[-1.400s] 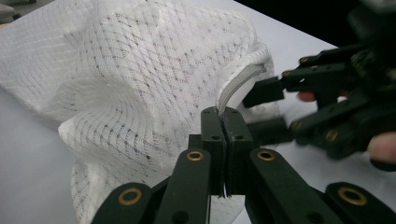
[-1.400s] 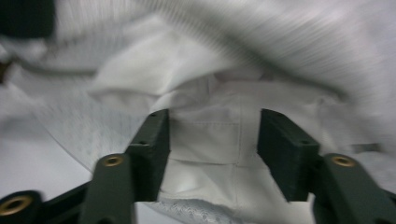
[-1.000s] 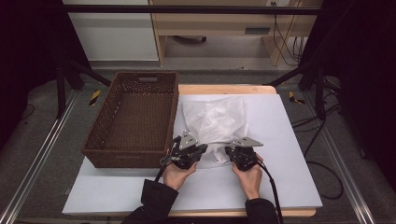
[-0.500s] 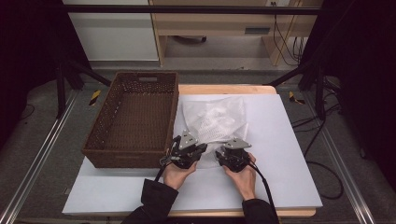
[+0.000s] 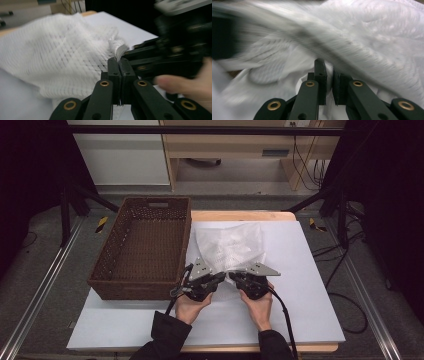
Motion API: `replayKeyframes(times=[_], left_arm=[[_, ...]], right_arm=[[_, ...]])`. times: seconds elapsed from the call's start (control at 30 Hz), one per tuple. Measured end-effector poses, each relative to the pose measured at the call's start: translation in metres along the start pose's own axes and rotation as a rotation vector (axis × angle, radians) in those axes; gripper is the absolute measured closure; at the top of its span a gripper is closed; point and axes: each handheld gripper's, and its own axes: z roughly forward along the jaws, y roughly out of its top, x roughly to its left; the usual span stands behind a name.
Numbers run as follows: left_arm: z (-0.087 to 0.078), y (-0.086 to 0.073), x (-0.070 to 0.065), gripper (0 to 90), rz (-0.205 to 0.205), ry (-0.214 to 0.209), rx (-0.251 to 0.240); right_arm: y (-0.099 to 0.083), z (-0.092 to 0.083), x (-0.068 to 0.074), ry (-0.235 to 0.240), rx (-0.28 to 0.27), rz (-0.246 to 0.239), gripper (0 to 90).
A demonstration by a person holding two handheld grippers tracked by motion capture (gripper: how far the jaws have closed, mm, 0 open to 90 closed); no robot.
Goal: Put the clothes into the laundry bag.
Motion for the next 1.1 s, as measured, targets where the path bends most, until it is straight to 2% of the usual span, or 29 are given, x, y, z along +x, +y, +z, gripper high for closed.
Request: replayKeyframes(times=[0.03, 0.1, 0.17, 0.2, 0.27, 0.33, 0.43, 0.47, 0.53, 0.6, 0.63, 0.67, 0.7, 0.73, 0.8, 0.83, 0.9, 1.0, 1.07, 1.1], left_arm=[[-0.004, 0.003, -0.003, 89.0, 0.017, 0.006, -0.007], [-0.006, 0.003, -0.004, 89.0, 0.025, 0.010, -0.003], [-0.004, -0.004, 0.001, 89.0, 0.004, 0.010, 0.018], [-0.002, -0.008, 0.004, 89.0, -0.004, 0.012, 0.027], [0.003, -0.017, 0.010, 89.0, -0.028, 0.010, 0.052], [0.007, -0.023, 0.014, 89.0, -0.036, 0.022, 0.070], [0.011, -0.026, 0.017, 88.9, -0.048, 0.033, 0.077], [0.012, -0.026, 0.017, 88.9, -0.045, 0.036, 0.077], [0.014, -0.026, 0.017, 88.9, -0.046, 0.035, 0.081], [0.018, -0.027, 0.016, 88.8, -0.041, 0.029, 0.087], [0.020, -0.028, 0.014, 88.8, -0.031, 0.045, 0.091], [0.021, -0.028, 0.013, 88.8, -0.021, 0.052, 0.093], [0.022, -0.028, 0.013, 88.8, -0.031, 0.048, 0.096], [0.022, -0.028, 0.014, 88.8, -0.028, 0.052, 0.097], [0.022, -0.028, 0.015, 88.8, -0.032, 0.051, 0.095], [0.022, -0.028, 0.015, 88.8, -0.032, 0.052, 0.097], [0.020, -0.028, 0.016, 88.8, -0.033, 0.054, 0.095], [0.019, -0.028, 0.016, 88.8, -0.032, 0.053, 0.093], [0.020, -0.028, 0.016, 88.8, -0.032, 0.051, 0.095], [0.020, -0.028, 0.015, 88.8, -0.032, 0.048, 0.096]], right_arm=[[0.001, 0.005, -0.001, -0.013, -0.011, 0.010, 83.7], [0.004, 0.019, -0.005, -0.064, -0.015, 0.030, 83.5], [0.004, 0.033, -0.009, -0.137, 0.003, 0.017, 82.7], [0.002, 0.043, -0.011, -0.182, 0.029, 0.007, 82.4], [-0.002, 0.050, -0.013, -0.210, 0.074, 0.010, 80.2], [-0.001, 0.048, -0.013, -0.197, 0.093, 0.005, 74.4], [0.003, 0.029, -0.014, -0.145, 0.106, -0.014, 59.7], [0.003, 0.016, -0.015, -0.091, 0.114, -0.025, 55.9], [-0.001, -0.007, -0.015, -0.021, 0.094, -0.050, 50.4], [-0.008, -0.031, -0.017, 0.031, 0.086, -0.053, 52.5], [-0.011, -0.038, -0.018, 0.040, 0.083, -0.050, 50.3], [-0.015, -0.044, -0.019, 0.012, 0.086, -0.059, 45.2], [-0.017, -0.049, -0.022, -0.027, 0.100, -0.067, 45.3], [-0.018, -0.054, -0.027, -0.028, 0.106, -0.044, 45.6], [-0.021, -0.060, -0.035, -0.090, 0.079, -0.030, 47.6], [-0.022, -0.060, -0.040, -0.116, 0.090, -0.026, 47.3], [-0.028, -0.055, -0.049, -0.163, 0.139, 0.003, 49.6], [-0.037, -0.044, -0.055, -0.220, 0.239, -0.028, 52.3], [-0.038, -0.039, -0.054, -0.212, 0.271, -0.031, 63.4], [-0.038, -0.039, -0.054, -0.206, 0.264, -0.020, 74.4]])
